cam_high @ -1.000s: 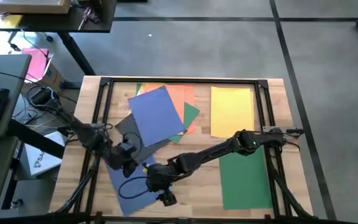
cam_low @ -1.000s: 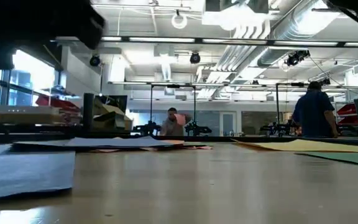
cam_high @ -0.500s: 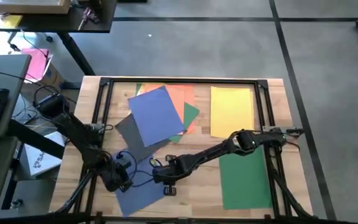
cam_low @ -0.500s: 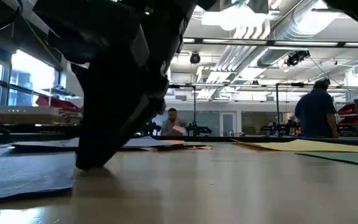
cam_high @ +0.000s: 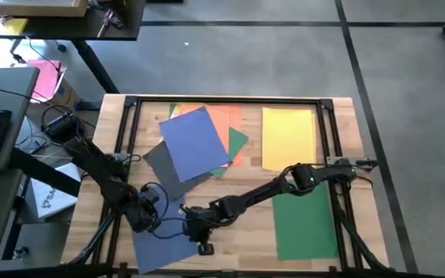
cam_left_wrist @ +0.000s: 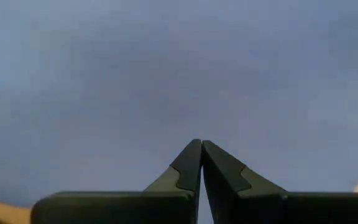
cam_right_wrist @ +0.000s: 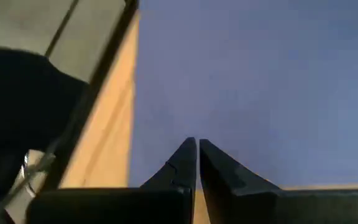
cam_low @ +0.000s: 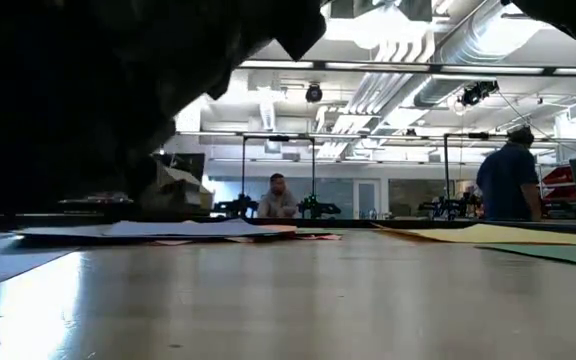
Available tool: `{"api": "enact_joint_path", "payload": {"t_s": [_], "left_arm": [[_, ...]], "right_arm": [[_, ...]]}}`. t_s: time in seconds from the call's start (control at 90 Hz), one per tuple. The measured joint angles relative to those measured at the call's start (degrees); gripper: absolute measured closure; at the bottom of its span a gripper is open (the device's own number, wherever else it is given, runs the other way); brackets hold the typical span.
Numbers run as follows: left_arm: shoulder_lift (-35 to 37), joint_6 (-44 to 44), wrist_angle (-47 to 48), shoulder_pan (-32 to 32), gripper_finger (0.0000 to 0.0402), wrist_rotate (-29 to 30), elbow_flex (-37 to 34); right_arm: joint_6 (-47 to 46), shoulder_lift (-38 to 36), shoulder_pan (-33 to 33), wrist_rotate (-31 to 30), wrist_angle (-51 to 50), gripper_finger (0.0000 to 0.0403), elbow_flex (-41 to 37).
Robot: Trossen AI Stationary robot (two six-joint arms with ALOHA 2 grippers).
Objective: Organize paper
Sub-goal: Put the violet paper into the bottom left of the table
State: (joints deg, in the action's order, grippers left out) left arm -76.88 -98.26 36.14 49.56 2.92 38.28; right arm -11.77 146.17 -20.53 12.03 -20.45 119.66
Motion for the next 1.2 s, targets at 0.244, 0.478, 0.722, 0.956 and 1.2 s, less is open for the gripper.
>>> {"api": "enact_joint_path", "payload": {"t_s": [0.244,0.478,0.722,0.956,1.2], "left_arm": [[-7.6,-0.3,-1.0,0.3,0.0401,2.2,0.0],[-13.5,16.1,-7.1,-0.1,0.0401,3.6,1.1],[-12.3,21.3,5.1,-2.1,0.0401,5.4,2.6],[-11.9,23.9,11.9,-3.4,0.0401,7.6,2.4],[-11.9,18.6,10.6,-1.7,0.0401,7.7,2.5]], "right_arm": [[-0.2,-1.0,-1.2,-13.4,-11.0,0.0403,2.2],[0.3,-2.2,-3.8,-19.4,-20.9,0.0403,2.1],[0.2,-5.0,-6.5,-28.2,-25.1,0.0403,2.2],[-0.9,-8.2,-8.5,-33.0,-31.2,0.0403,2.2],[-6.6,-11.1,-11.3,-41.4,-43.6,0.0403,2.1]]}}
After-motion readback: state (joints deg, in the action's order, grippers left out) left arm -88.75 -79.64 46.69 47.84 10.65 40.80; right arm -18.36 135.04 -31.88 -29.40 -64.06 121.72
